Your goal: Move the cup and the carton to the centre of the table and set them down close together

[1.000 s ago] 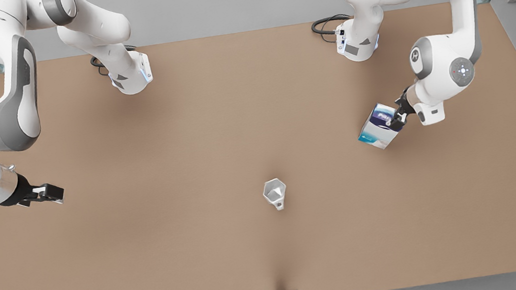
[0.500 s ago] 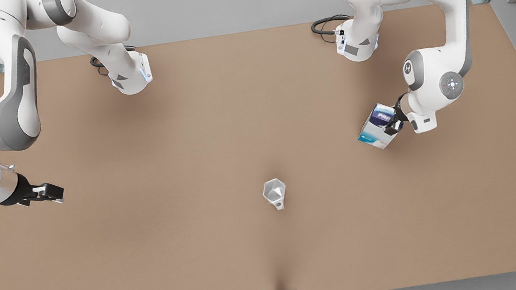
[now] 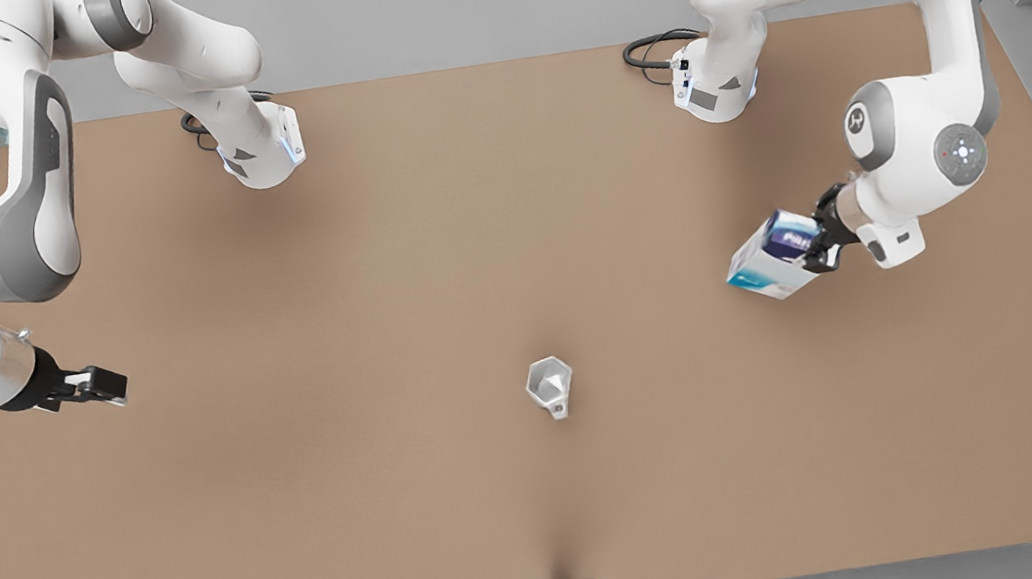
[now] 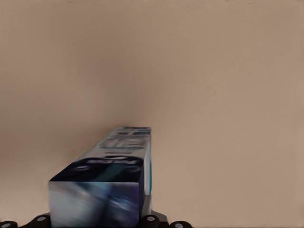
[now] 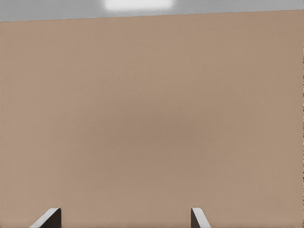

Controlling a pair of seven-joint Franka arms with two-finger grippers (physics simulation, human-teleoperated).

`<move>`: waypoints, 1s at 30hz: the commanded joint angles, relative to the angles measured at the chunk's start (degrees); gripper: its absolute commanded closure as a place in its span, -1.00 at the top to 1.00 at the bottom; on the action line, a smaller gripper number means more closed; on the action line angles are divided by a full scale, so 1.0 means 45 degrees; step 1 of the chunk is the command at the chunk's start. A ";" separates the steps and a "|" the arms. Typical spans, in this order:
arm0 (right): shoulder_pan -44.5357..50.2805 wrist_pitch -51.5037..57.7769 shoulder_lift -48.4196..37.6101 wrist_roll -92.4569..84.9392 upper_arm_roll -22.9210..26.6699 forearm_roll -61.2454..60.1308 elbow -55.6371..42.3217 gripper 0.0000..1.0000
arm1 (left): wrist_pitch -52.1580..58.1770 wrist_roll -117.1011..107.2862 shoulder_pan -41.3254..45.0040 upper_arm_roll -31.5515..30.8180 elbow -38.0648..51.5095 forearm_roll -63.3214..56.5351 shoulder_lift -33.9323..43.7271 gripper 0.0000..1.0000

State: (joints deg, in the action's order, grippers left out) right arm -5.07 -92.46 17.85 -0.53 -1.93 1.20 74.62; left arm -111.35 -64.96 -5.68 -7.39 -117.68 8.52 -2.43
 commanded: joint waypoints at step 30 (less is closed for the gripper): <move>-0.0027 0.0000 -0.0001 0.0020 0.0000 0.0025 0.0000 1.00 | 0.0349 -0.5800 0.6145 -0.2420 0.4960 -0.1483 -0.3913 1.00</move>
State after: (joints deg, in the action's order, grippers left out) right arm -5.20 -92.46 17.85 -0.44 -1.93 1.32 74.70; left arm -109.78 -91.10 21.97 -18.28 -95.15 2.34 -20.13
